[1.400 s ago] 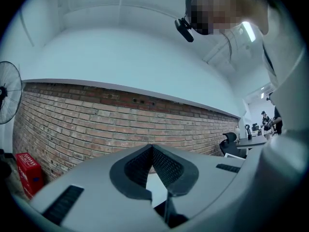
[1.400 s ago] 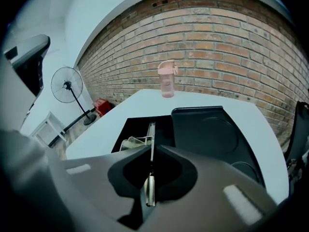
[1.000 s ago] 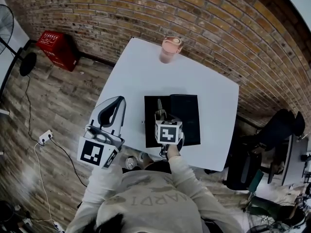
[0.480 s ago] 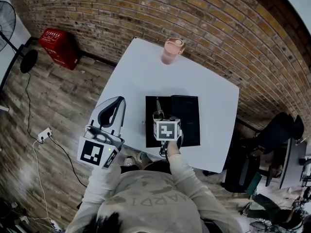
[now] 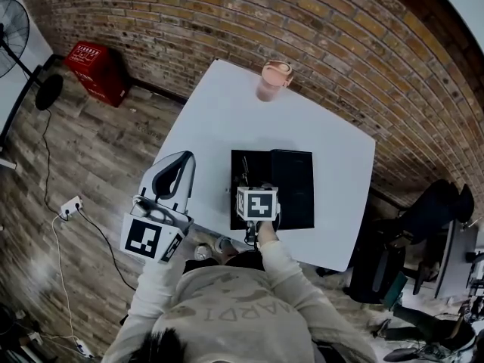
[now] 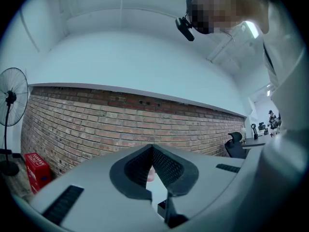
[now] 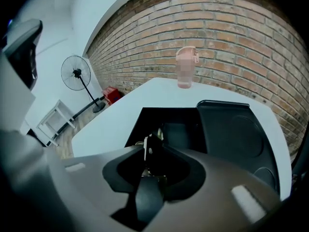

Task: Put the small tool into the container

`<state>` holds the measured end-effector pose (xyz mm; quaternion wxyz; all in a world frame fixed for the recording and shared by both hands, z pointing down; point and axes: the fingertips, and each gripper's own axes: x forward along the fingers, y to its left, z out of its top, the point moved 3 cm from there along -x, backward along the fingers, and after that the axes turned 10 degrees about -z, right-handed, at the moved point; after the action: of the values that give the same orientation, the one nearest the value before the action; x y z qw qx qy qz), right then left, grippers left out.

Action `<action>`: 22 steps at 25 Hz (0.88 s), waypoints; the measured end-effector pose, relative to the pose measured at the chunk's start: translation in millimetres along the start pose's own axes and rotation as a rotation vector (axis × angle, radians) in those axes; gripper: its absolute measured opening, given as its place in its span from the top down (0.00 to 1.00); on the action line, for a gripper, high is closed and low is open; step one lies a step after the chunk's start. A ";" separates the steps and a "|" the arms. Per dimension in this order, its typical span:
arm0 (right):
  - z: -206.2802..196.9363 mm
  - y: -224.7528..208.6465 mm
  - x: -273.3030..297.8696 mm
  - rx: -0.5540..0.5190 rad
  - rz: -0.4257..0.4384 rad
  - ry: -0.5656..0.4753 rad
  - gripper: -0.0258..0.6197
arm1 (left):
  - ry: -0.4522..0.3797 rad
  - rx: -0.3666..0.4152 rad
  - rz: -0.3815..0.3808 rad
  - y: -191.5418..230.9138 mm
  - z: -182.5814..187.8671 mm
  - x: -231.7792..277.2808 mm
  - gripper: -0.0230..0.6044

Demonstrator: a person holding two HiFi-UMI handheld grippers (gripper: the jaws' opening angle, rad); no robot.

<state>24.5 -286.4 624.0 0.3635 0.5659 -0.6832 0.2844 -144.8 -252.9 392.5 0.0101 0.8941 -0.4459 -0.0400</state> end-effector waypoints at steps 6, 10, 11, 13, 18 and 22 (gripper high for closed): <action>-2.4 2.7 2.6 0.047 0.027 -0.021 0.75 | 0.004 -0.002 -0.001 2.1 -1.5 -3.4 0.96; -3.8 4.9 7.7 0.069 0.066 -0.036 0.70 | 0.007 -0.004 -0.008 0.9 -2.0 -4.8 0.96; -5.3 5.0 9.0 0.069 0.067 -0.036 0.69 | 0.009 -0.004 -0.011 -0.1 -2.2 -5.0 0.96; -6.9 5.9 10.1 0.055 0.060 -0.041 0.68 | 0.012 -0.002 -0.015 -1.1 -2.4 -5.6 0.96; -7.8 6.6 9.9 0.055 0.069 -0.060 0.67 | 0.016 -0.001 -0.013 0.2 -2.2 -10.0 0.96; -8.3 12.2 4.6 0.118 0.119 -0.075 0.67 | 0.014 0.000 -0.010 1.8 -0.7 -14.7 0.96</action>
<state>13.6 -280.0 632.9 0.2864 0.5550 -0.7107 0.3238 -155.0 -242.3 394.2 0.0130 0.8966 -0.4414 -0.0336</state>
